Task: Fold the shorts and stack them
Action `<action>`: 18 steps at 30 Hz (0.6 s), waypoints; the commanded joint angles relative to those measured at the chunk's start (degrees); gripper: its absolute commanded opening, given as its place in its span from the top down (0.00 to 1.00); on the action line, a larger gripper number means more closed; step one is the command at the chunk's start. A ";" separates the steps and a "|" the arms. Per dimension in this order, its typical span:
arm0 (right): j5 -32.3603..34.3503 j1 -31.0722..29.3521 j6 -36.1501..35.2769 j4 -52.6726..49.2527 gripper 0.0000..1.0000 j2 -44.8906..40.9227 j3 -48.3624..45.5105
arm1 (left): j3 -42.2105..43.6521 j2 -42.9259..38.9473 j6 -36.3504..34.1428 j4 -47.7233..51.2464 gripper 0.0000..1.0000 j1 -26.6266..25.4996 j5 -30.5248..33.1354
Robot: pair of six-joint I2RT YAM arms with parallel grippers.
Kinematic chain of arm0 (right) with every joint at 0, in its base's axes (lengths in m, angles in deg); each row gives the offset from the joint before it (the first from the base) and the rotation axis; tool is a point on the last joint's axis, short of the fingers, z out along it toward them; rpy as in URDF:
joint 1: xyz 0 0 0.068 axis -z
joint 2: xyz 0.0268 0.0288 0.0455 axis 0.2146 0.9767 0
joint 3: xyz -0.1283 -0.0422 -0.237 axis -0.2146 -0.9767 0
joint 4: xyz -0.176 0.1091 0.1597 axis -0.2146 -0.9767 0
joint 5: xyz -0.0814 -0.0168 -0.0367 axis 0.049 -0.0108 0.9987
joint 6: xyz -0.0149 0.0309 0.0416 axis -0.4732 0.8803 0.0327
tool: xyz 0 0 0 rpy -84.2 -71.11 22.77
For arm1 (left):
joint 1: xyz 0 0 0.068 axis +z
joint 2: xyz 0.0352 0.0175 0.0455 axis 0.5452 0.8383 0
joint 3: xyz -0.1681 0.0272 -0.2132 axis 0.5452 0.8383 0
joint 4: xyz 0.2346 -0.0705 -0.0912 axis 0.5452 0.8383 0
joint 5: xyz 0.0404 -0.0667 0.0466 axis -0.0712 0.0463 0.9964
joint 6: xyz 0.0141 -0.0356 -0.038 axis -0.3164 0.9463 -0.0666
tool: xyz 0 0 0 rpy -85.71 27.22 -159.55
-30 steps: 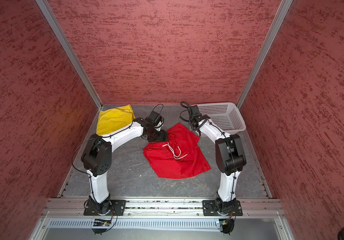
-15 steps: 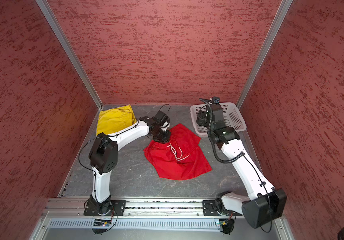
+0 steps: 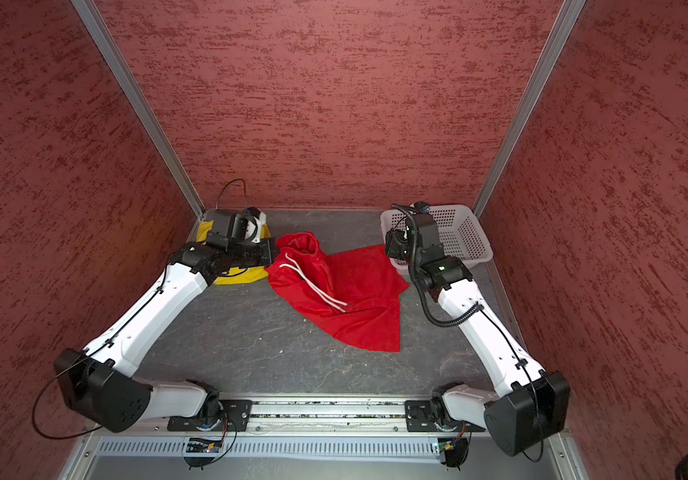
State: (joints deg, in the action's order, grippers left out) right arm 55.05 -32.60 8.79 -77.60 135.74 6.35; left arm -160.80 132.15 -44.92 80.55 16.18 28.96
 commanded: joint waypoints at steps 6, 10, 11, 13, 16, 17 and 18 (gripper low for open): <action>-1.11 -1.41 1.91 1.93 0.41 1.10 -2.17 | 11.80 5.78 6.04 -5.80 0.98 6.97 -6.08; -0.39 -1.89 2.49 3.08 0.41 0.60 -4.83 | 12.30 5.73 7.12 -5.28 0.96 7.63 -4.87; -0.31 -2.05 2.62 3.17 0.41 1.02 -5.16 | 12.36 5.55 7.13 -5.21 0.95 7.62 -4.68; -0.31 -3.03 2.91 3.30 0.41 2.37 -5.70 | 12.18 5.62 7.22 -5.10 0.93 7.63 -4.65; 1.76 -6.21 2.33 3.52 0.41 5.21 -6.29 | 11.01 6.15 7.38 -3.16 0.82 7.58 -3.27; 2.59 -7.29 2.11 3.58 0.41 6.19 -6.50 | 10.46 6.31 7.47 -1.96 0.71 7.59 -2.51; 2.87 -8.17 2.01 3.77 0.41 7.34 -6.85 | 9.58 6.30 7.50 -0.78 0.56 7.76 -1.78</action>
State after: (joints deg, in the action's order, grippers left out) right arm 55.46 -38.30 10.45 -75.04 140.90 0.69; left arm -148.76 138.71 -37.73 78.01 23.46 25.40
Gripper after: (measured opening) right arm 0.586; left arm 0.360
